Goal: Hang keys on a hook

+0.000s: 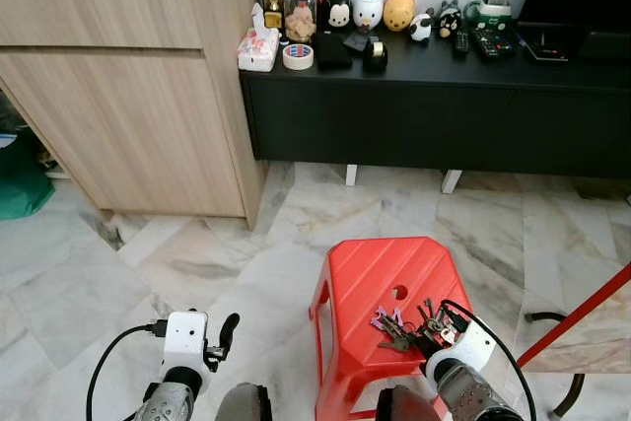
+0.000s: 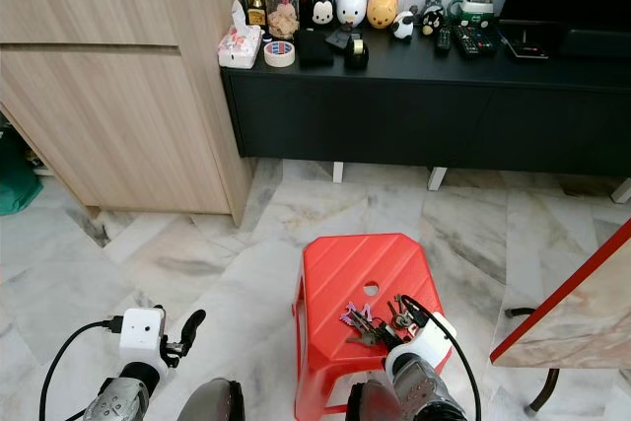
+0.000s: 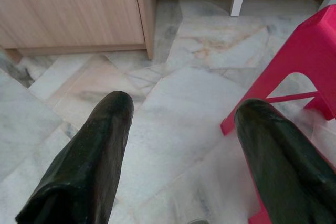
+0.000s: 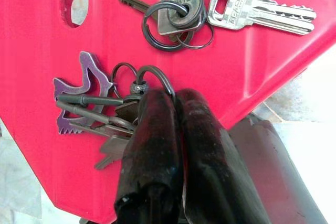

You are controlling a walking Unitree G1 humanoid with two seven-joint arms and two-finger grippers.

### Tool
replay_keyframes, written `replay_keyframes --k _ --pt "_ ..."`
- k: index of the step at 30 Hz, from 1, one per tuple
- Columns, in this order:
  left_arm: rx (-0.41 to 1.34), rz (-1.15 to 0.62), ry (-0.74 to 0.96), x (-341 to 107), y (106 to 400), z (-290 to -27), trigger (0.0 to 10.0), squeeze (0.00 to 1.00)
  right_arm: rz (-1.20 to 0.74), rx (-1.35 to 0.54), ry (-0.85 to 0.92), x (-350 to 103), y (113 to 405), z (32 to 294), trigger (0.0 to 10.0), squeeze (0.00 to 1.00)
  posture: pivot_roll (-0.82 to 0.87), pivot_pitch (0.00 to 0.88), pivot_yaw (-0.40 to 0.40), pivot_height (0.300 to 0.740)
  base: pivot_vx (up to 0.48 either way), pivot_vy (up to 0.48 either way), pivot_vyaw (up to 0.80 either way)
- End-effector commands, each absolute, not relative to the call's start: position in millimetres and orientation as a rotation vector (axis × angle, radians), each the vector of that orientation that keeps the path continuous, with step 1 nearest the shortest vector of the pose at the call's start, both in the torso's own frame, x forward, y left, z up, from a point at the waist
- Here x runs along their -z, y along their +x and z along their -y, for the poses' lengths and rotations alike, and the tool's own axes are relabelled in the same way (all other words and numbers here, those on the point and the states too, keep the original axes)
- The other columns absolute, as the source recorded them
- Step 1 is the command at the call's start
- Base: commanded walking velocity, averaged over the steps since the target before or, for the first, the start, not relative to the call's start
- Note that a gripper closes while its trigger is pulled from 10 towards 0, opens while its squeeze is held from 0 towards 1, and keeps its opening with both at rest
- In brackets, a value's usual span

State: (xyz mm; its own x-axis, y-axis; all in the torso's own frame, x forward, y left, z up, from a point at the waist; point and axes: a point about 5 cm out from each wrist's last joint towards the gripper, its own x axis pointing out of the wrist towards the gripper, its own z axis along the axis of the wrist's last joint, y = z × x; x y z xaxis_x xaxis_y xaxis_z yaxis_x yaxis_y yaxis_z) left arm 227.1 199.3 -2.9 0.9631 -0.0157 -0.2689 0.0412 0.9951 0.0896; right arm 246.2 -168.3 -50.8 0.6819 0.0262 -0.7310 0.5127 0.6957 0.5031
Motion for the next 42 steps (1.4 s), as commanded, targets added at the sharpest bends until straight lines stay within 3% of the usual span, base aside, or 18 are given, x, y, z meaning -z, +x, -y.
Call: replay_keyframes --k 1,6,11,21,26,27,28,29,31,38,42 --pt "0.044 -0.292 0.120 6 224 -199 10.0 0.00 -0.810 0.331 0.761 57 237 172 0.0 0.00 0.06 0.083 -0.023 0.636 0.000 0.000 0.00" --pt "0.042 -0.294 0.120 6 225 -199 10.0 0.00 -0.788 0.308 0.747 56 238 173 0.0 0.00 0.06 0.074 -0.025 0.636 0.000 0.000 0.00" --pt "0.030 -0.307 0.122 9 226 -200 10.0 0.00 -0.680 0.152 0.597 44 251 173 0.0 0.00 0.05 0.058 -0.027 0.636 0.000 0.000 0.00" --pt "0.005 -0.311 0.120 10 228 -204 10.0 0.00 -0.546 0.081 0.576 35 258 172 0.0 0.00 0.05 0.028 -0.033 0.636 0.000 0.000 0.00" --pt "-0.021 -0.314 0.116 12 228 -206 10.0 0.00 -0.477 0.020 0.436 29 260 173 0.0 0.00 0.05 0.008 -0.040 0.636 0.000 0.000 0.00" --pt "-0.029 -0.318 0.115 12 227 -207 10.0 0.00 -0.464 0.020 0.433 28 260 173 0.6 0.00 0.05 0.001 -0.041 0.636 0.000 0.000 0.00" --pt "-0.037 -0.320 0.114 13 227 -208 10.0 0.00 -0.453 0.023 0.433 27 261 173 4.2 0.00 0.05 0.001 -0.041 0.636 0.000 0.000 0.00" --pt "-0.054 -0.329 0.104 15 225 -210 10.0 0.00 -0.434 0.025 0.421 25 262 173 10.0 0.00 0.05 0.000 -0.043 0.636 0.000 0.000 0.00" --pt "-0.072 -0.342 0.098 18 224 -212 10.0 0.00 -0.413 0.003 0.327 22 264 174 10.0 0.00 0.05 0.000 -0.044 0.636 0.000 0.000 0.00" --pt "-0.164 -0.418 0.055 32 215 -221 10.0 0.00 -0.364 0.020 0.297 18 264 177 10.0 0.00 0.04 0.000 -0.050 0.636 0.000 0.000 0.00" --pt "-0.161 -0.439 0.055 35 213 -220 10.0 0.00 -0.353 0.037 0.270 16 266 180 10.0 0.00 0.04 0.000 -0.053 0.661 0.000 0.000 0.00"
